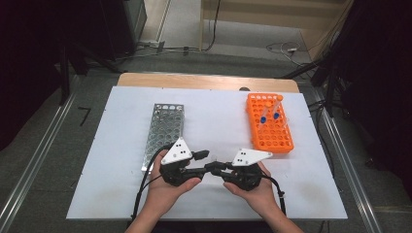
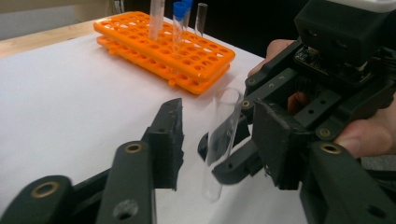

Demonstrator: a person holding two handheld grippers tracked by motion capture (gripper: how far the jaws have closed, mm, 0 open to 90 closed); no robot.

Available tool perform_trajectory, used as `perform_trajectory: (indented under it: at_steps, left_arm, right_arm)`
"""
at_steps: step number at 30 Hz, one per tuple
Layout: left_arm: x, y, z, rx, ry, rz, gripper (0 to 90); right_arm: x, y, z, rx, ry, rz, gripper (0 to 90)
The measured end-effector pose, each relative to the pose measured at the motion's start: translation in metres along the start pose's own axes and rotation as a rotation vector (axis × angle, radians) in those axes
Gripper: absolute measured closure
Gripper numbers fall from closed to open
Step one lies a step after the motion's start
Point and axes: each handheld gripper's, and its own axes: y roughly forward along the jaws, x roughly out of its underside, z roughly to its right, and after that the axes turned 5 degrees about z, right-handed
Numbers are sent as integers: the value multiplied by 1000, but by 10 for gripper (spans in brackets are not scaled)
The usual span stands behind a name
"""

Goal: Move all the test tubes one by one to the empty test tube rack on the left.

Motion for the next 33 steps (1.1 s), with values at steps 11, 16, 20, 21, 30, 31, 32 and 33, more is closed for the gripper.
perform_trajectory:
  at_steps: [11, 16, 20, 21, 30, 31, 32, 33]
  left_arm:
    - [1, 3, 4, 5, 30, -14, 757]
    - [0, 1, 3, 5, 28, -4, 762]
    - [-2, 0, 2, -10, 23, 7, 762]
    - [-3, -1, 1, -8, 21, 8, 762]
    - [-9, -10, -12, -37, 3, 21, 763]
    - [-9, -10, -13, -41, 1, 25, 763]
    - [-12, -11, -17, -48, -1, 29, 763]
    - [-12, -11, -17, -48, -1, 29, 763]
  right_arm:
    - [-1, 4, -6, -26, -16, -18, 741]
    - [0, 4, -6, -27, -14, -4, 736]
    - [1, 0, -4, -42, -11, 25, 608]
    - [1, -1, -3, -36, -10, 30, 567]
    - [13, -32, 14, 53, 30, 73, 7]
    - [16, -36, 16, 56, 34, 80, 0]
    - [18, -41, 19, 55, 42, 92, 0]
    - [21, -45, 21, 58, 53, 104, 0]
